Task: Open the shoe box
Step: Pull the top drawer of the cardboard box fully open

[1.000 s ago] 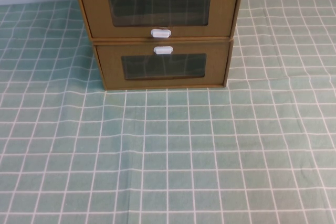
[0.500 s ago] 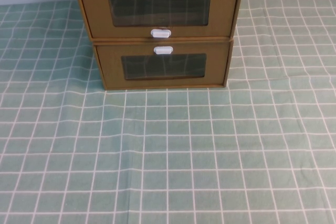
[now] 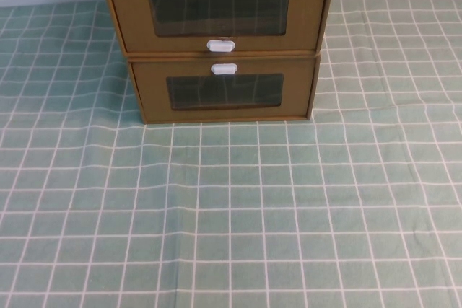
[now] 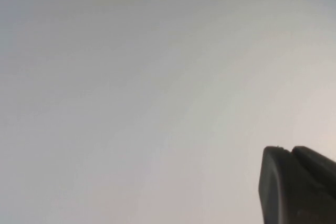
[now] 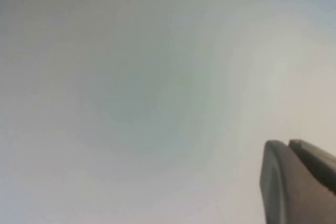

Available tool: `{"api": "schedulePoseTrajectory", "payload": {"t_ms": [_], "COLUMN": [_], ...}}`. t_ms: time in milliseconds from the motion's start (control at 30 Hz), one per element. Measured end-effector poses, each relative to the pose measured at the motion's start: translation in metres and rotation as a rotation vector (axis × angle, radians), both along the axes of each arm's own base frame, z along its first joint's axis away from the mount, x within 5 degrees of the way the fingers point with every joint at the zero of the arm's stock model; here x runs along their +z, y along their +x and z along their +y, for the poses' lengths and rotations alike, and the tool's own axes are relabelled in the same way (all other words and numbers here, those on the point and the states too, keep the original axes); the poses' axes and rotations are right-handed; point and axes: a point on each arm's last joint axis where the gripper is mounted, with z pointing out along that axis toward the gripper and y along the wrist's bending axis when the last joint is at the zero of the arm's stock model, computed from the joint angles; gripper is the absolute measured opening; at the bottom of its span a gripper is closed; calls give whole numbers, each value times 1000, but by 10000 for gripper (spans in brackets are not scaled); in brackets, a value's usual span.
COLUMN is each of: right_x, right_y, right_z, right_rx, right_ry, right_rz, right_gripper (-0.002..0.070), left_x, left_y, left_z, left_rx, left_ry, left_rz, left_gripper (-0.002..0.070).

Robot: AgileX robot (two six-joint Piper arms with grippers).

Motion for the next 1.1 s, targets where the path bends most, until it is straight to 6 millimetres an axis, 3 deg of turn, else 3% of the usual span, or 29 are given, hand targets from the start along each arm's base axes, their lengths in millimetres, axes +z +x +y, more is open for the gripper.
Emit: {"api": "schedulePoseTrajectory", "payload": {"t_ms": [133, 233, 400, 567, 700, 800, 967, 1100], "right_x": [20, 23, -7, -45, -67, -76, -81, -84], "right_y": [53, 92, 157, 205, 233, 247, 262, 270], "right_z": [7, 14, 30, 41, 46, 52, 61, 67], "right_rx": [44, 113, 283, 391, 452, 525, 647, 729], "right_ry": [-57, -63, -87, -257, -352, -348, -245, -277], "right_rz": [266, 453, 751, 917, 987, 991, 976, 911], "right_gripper": [-14, -13, -13, -14, -13, -13, -14, -14], "left_x": [10, 8, -14, -34, -45, -51, -61, -73], "left_y": [44, 85, 150, 195, 215, 224, 237, 261], "left_z": [-10, -20, -31, -38, -46, -58, -84, -93], "left_rx": [-50, -84, -97, -95, -152, -233, -358, -349], "left_ry": [28, 52, 98, 95, 96, 249, 504, 564], "left_rz": [270, 514, 773, 829, 859, 815, 695, 667], "left_gripper": [-5, -5, -5, -5, -5, -5, -5, -5]}}
